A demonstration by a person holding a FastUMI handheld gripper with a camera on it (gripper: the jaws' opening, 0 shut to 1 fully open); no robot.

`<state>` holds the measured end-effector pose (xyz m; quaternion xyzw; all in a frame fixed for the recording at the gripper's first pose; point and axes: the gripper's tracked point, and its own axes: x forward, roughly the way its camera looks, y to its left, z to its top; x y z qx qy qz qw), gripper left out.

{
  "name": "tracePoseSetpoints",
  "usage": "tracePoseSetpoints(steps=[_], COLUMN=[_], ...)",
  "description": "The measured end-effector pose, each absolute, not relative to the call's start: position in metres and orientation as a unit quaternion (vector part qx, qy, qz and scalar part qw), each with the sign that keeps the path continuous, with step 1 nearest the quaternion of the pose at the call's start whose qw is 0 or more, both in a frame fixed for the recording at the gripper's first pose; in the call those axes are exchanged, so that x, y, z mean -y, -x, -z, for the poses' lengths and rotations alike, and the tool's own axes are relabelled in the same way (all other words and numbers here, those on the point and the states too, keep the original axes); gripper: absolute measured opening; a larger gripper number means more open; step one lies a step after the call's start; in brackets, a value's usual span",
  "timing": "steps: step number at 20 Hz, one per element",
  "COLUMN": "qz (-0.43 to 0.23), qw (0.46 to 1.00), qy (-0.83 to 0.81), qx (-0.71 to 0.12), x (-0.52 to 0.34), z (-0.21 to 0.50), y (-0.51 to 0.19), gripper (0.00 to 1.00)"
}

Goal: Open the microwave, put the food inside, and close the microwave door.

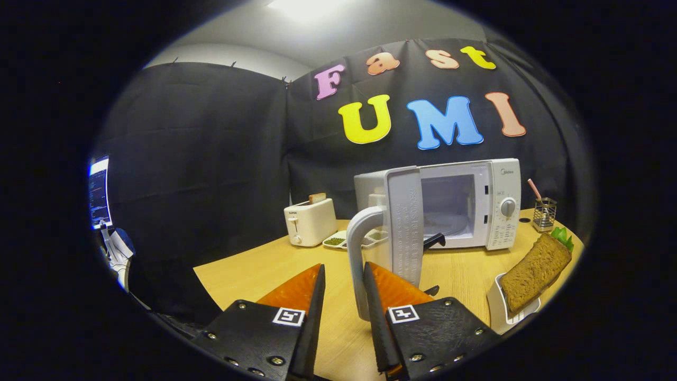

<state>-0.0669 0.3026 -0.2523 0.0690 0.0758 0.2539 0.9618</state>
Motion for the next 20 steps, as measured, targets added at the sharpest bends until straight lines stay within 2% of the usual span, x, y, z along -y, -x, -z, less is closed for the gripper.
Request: tracePoseSetpoints(steps=[10, 12, 20], qz=[-0.307, -0.323, -0.376], qw=[0.947, 0.940, 0.921], qy=[-0.067, -0.087, -0.083], qx=[-0.065, -0.070, -0.060], x=[-0.383, -0.404, -0.478], z=[0.250, 0.249, 0.246], y=[0.088, 0.088, 0.090], gripper=[0.42, 0.37, 0.37])
